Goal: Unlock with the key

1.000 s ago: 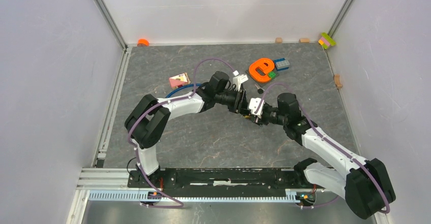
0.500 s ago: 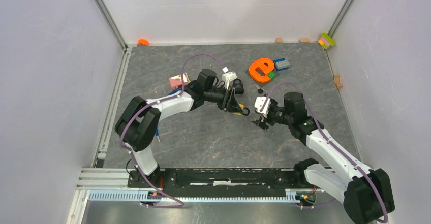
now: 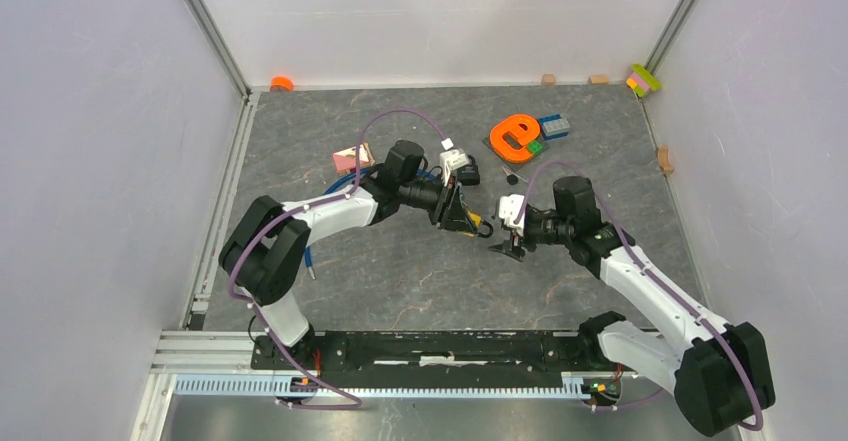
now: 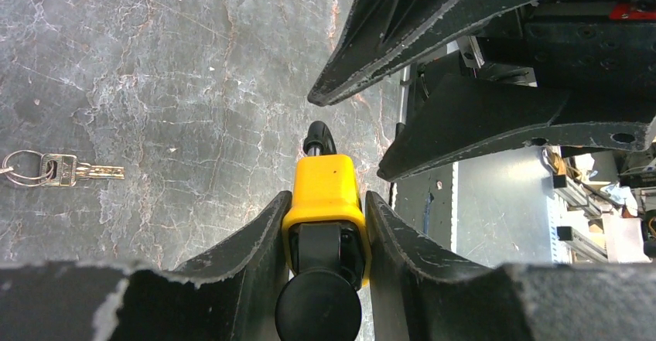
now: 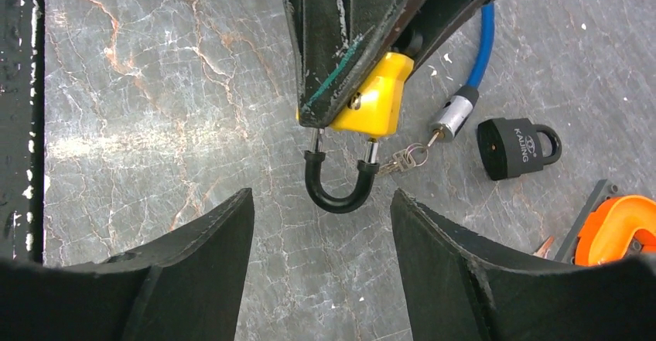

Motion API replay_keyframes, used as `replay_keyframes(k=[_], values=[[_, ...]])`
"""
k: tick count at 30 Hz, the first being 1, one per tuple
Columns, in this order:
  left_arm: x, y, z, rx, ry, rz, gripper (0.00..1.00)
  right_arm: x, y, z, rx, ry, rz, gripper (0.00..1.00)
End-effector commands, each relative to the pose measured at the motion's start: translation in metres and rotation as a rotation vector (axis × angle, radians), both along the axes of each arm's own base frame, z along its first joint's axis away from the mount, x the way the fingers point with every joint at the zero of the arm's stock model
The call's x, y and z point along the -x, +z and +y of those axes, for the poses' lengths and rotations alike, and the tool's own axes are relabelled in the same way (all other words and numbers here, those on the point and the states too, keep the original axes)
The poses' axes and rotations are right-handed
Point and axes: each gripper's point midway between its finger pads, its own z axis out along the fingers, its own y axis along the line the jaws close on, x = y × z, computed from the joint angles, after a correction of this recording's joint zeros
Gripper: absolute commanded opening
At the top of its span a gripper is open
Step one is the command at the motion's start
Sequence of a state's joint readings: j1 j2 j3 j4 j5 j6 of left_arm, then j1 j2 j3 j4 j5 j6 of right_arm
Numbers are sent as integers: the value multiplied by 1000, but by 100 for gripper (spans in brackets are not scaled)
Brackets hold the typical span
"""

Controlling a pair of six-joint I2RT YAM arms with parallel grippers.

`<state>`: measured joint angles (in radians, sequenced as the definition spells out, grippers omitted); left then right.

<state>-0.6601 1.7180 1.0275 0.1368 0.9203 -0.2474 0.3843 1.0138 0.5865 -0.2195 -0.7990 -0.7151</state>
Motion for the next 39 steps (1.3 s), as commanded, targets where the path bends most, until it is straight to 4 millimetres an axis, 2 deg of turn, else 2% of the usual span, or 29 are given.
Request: replay_keyframes(k=[1,8,18,23,34,39], values=[[-3,29,-7,89,-35,-101,2,1,22,8,-22,46,-93,70],[-7,27,-11,79,-16,-57,2,6,9,14,20,58,-98,69],[-2,37,-12,115,-32,-39,2,8,-17,16,56,52,-17,68],[5,43,-11,150,-67,-48,2,8,-18,18,53,57,-5,66],[31,47,-1,194,-181,-45,2,-9,-9,24,50,30,-11,48],[41,50,7,225,-232,-135,2,-9,-11,26,47,37,33,37]])
